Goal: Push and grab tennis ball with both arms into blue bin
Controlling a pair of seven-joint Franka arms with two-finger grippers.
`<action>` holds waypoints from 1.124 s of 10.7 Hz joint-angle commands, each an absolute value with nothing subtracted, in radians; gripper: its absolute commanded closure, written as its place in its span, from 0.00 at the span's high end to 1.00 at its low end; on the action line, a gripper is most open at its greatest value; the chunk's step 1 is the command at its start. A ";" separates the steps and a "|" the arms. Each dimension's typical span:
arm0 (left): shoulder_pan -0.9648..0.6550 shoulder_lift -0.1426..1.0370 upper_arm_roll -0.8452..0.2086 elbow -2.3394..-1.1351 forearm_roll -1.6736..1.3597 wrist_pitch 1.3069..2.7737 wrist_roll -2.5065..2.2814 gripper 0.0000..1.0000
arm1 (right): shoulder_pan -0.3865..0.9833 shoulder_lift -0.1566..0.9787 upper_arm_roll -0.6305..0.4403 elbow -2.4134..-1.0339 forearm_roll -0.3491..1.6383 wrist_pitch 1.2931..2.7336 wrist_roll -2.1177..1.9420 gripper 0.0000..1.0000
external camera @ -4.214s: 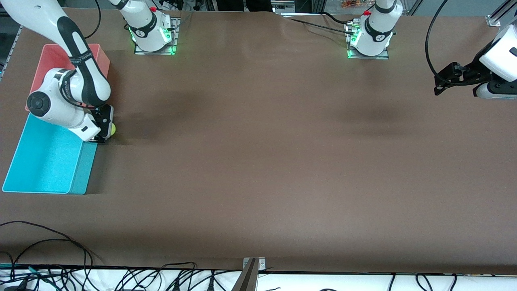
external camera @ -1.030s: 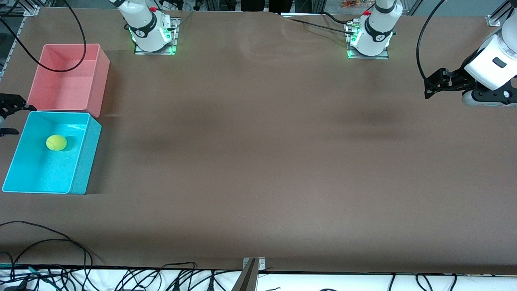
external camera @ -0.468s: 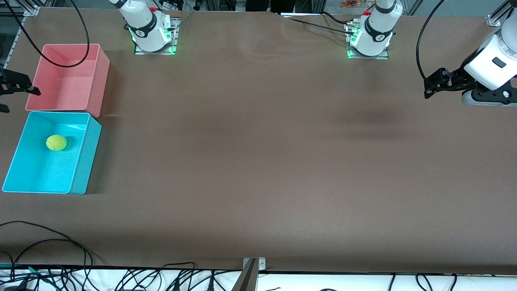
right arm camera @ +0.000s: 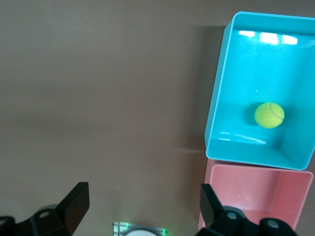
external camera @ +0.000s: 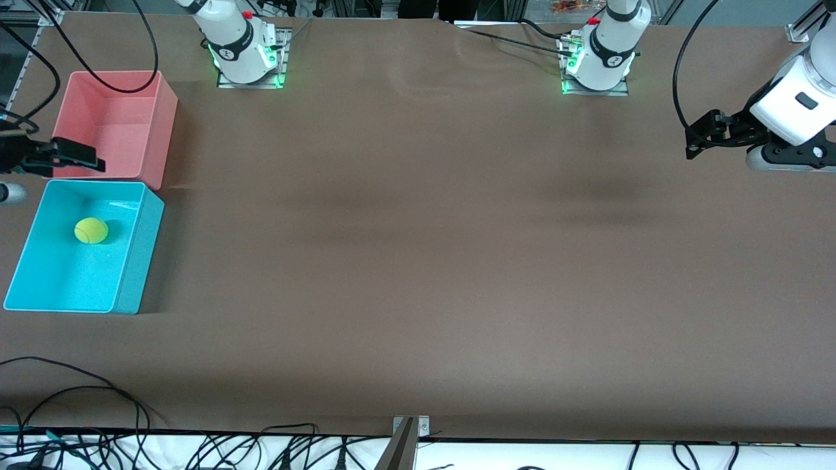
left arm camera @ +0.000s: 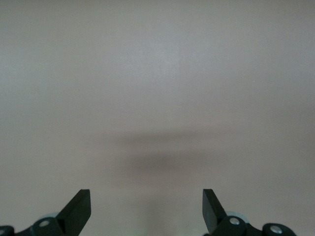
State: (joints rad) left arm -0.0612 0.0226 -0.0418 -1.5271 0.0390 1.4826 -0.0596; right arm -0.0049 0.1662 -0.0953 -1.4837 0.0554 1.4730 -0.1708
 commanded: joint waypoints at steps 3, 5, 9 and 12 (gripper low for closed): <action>-0.063 0.032 -0.043 -1.500 0.023 1.453 -0.067 1.00 | 0.046 0.077 -0.051 -1.666 0.049 1.663 0.058 1.00; -0.063 0.032 -0.043 -1.499 0.023 1.450 -0.067 1.00 | 0.063 0.077 -0.051 -1.672 0.051 1.663 0.115 1.00; -0.067 0.032 -0.048 -1.497 0.023 1.450 -0.067 1.00 | 0.019 0.077 0.000 -1.661 0.048 1.651 0.183 1.00; -0.066 0.032 -0.046 -1.499 0.023 1.450 -0.067 1.00 | -0.093 0.081 0.092 -1.660 -0.004 1.664 0.161 1.00</action>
State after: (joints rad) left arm -0.0653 0.0226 -0.0458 -1.5271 0.0390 1.4731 -0.0596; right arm 0.0033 0.1091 -0.0008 -1.6290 0.0532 1.6411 0.1739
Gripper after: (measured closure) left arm 0.000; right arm 0.000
